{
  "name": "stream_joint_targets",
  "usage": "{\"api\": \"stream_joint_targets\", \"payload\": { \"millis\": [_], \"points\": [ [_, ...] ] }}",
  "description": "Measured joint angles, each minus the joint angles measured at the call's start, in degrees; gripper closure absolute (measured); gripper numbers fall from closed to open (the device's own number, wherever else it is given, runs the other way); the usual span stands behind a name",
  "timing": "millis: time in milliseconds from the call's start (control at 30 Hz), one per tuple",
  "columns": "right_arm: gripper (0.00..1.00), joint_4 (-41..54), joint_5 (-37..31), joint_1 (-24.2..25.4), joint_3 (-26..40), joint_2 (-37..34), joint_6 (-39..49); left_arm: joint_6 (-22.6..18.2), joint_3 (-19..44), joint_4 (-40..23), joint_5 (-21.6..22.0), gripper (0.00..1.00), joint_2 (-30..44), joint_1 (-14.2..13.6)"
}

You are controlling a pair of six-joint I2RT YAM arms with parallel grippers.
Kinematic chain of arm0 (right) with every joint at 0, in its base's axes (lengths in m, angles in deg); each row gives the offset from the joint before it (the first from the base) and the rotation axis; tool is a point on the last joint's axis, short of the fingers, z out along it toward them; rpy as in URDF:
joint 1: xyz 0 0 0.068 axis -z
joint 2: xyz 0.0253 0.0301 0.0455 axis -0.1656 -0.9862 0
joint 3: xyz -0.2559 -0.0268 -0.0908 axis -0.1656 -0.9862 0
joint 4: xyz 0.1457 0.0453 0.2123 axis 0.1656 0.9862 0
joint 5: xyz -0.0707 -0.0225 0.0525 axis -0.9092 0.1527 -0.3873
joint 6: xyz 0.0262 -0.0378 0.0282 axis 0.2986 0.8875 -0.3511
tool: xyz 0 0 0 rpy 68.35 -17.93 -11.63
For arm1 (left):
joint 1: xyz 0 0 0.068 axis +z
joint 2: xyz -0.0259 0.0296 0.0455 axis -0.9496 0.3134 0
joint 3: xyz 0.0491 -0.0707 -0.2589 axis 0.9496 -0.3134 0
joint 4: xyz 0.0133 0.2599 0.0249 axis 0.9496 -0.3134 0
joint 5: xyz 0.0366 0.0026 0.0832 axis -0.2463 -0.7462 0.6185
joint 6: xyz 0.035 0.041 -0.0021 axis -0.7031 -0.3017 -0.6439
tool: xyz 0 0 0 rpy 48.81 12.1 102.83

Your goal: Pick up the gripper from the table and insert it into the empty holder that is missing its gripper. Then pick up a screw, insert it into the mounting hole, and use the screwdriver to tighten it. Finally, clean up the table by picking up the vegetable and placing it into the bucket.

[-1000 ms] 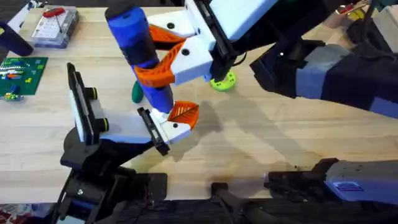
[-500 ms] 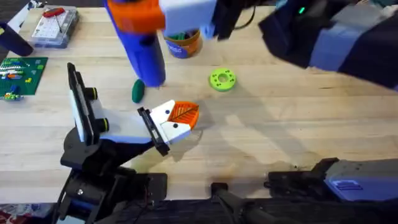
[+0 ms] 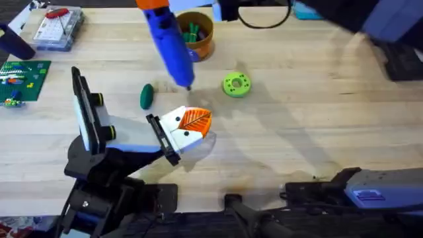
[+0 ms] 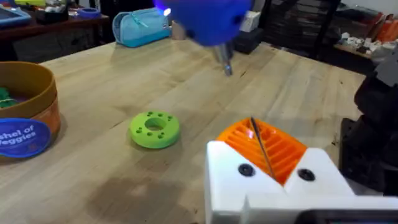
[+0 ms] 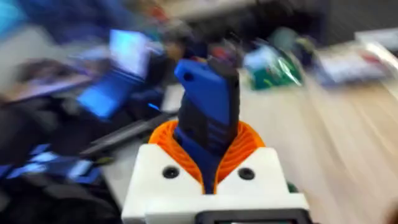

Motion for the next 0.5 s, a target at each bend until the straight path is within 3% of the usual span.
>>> {"api": "stream_joint_targets", "payload": {
  "millis": [100, 300, 500],
  "points": [
    [0.953, 10.6, -9.3, 0.1, 3.0, 0.0, 6.7, 0.0, 0.0, 0.0, 0.0, 0.983, 0.0, 0.0],
    [0.955, 23.2, -26.3, 2.1, 7.5, 0.0, 16.9, 0.0, 0.0, 0.0, 0.0, 0.983, 0.0, 0.0],
    [0.954, 33.4, -45.7, 5.1, 7.8, -0.2, 24.5, 0.0, 0.0, 0.0, 0.0, 0.983, 0.0, 0.0]
  ]
}}
